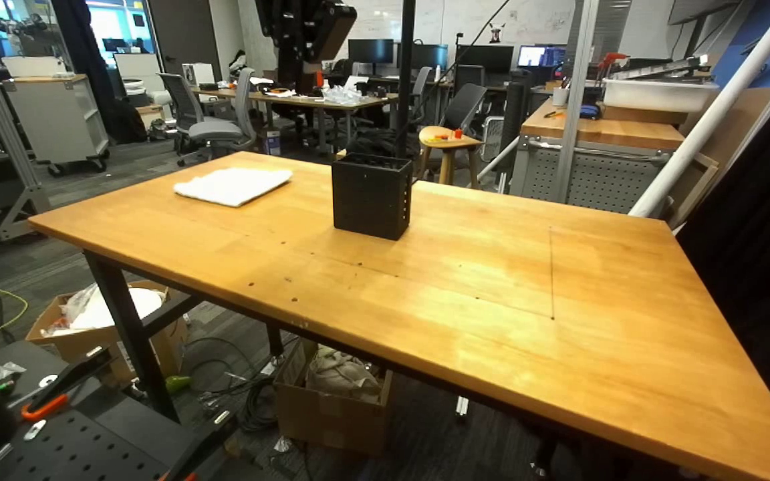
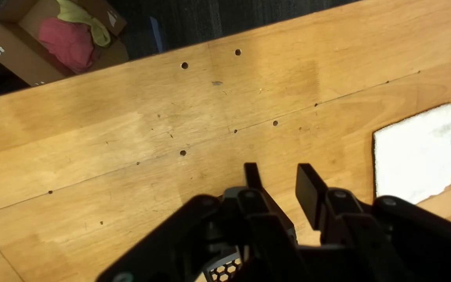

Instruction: Pick up the cloth and put it in the box

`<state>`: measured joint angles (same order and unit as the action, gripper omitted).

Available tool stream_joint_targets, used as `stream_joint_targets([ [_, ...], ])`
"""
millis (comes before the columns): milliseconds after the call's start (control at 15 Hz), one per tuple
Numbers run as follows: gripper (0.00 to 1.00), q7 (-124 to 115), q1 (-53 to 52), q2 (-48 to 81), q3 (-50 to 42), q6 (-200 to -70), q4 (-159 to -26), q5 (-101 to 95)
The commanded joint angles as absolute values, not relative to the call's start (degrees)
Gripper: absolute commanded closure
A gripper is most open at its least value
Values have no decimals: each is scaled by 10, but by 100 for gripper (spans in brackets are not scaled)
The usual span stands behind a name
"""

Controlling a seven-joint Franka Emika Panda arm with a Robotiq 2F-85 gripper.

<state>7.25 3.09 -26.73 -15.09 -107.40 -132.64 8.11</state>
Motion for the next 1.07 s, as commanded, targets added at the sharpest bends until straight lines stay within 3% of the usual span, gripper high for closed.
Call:
stream_joint_targets([
  [0, 67, 79, 48, -265, -137, -1071, -1325, 88],
  [333, 67, 79, 48, -265, -137, -1071, -1325, 88],
  [400, 42, 79, 45, -260, -135, -1074, -1321, 90],
  [467, 42, 80, 40, -250, -130, -1077, -1315, 91],
  [867, 0, 80, 8, -183, -79, -1122, -1278, 100],
  [1000, 0, 70, -4, -150, -54, -1145, -1253, 96],
])
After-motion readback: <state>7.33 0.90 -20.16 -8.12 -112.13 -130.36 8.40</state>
